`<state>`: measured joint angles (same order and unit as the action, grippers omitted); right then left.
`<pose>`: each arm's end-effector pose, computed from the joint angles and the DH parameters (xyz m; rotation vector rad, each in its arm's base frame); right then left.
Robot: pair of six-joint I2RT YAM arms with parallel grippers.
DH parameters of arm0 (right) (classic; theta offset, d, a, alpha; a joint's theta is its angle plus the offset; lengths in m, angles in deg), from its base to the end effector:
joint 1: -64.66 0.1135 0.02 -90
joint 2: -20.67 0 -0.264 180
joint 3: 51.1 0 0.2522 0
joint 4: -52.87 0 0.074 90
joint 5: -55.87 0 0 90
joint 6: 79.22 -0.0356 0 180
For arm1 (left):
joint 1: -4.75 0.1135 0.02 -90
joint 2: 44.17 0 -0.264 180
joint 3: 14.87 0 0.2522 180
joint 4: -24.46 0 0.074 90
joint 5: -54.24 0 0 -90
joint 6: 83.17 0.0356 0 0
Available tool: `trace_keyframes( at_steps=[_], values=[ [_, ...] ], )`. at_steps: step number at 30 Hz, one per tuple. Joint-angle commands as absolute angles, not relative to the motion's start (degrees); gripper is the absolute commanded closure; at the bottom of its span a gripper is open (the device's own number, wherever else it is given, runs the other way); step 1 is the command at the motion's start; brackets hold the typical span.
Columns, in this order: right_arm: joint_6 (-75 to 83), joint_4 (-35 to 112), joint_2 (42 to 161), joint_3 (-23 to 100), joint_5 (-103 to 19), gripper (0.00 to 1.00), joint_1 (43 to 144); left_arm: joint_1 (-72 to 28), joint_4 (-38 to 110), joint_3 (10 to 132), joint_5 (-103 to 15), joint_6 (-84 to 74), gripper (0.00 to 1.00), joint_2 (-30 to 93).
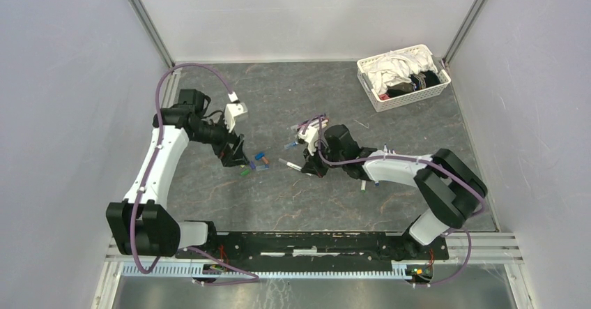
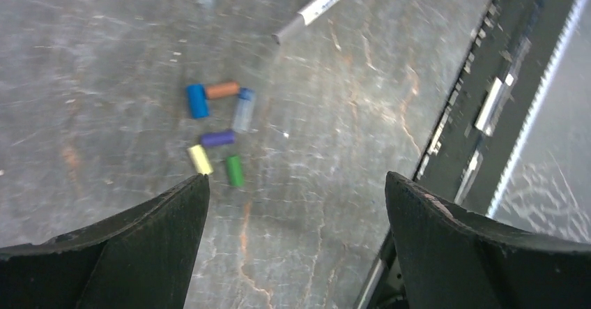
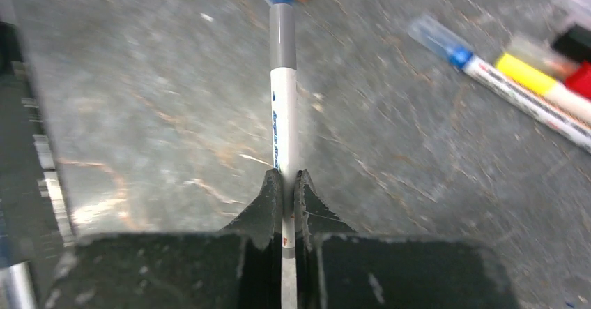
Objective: Open the pen caps
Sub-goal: Pick up the pen from the center of the board.
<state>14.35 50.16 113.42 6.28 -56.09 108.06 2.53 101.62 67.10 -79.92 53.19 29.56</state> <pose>0.2252 0.2313 0.1652 -1.1115 2.0150 0.7979 0.2303 -0.0337 0.3102 1.1635 2.1334 -0.7415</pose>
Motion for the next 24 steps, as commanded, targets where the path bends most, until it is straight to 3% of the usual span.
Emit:
trace_keyframes(
  at_steps=[1,10,19,24],
  values=[
    [8.5,53.4,107.4,5.6,-69.2,1.0,108.2,2.4,112.4,65.5,-89.7,72.4,0.0,30.1],
    [-1.3,59.6,106.5,5.6,-81.0,1.0,108.1,-2.9,117.0,65.4,-95.5,79.6,0.03,33.6],
    [-2.3,58.6,107.2,7.9,-84.2,1.0,108.1,-10.9,114.1,65.0,-91.9,76.2,0.15,36.9],
    [-1.8,57.7,107.4,8.4,-84.6,1.0,108.1,-14.5,109.6,64.6,-89.7,71.3,0.27,38.4]
  ],
)
